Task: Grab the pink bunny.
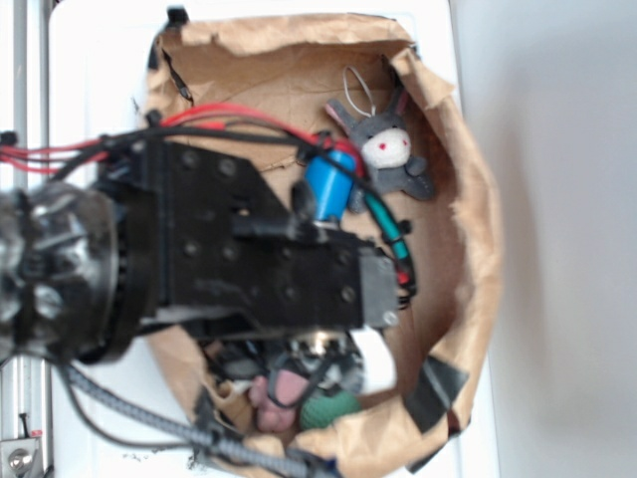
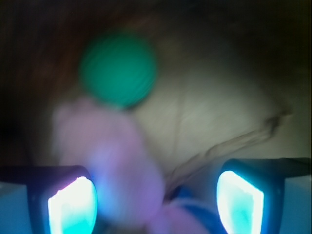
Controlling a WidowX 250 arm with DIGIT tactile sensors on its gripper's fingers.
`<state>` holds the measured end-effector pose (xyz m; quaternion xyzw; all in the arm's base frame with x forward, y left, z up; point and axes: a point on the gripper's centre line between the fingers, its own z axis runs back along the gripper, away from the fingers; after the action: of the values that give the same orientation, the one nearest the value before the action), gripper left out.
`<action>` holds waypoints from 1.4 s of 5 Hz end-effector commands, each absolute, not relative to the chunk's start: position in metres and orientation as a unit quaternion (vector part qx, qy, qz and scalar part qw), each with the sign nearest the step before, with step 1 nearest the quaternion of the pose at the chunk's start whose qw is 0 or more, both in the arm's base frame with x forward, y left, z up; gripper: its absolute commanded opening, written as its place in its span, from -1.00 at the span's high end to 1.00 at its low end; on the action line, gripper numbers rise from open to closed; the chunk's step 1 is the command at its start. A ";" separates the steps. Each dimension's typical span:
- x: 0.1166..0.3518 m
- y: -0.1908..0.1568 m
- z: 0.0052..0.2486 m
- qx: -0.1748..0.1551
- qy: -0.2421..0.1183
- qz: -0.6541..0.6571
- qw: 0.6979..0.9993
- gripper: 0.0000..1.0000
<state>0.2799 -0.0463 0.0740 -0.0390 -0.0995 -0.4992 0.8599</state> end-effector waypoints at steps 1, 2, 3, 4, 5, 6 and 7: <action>0.271 -0.055 0.089 -0.148 -0.135 -0.572 0.796 -1.00; 0.275 -0.059 0.069 -0.165 -0.124 -0.575 0.792 -1.00; 0.275 -0.069 0.040 -0.115 -0.080 -0.590 0.795 -1.00; 0.272 -0.068 0.031 -0.094 -0.061 -0.580 0.807 -1.00; 0.269 -0.059 0.049 -0.052 -0.074 -0.549 0.831 1.00; 0.275 -0.035 0.092 0.003 -0.106 -0.451 0.886 1.00; 0.282 -0.004 0.141 0.000 -0.152 -0.366 0.918 1.00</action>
<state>0.2886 -0.0043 0.1255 -0.0119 -0.1274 -0.3659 0.9218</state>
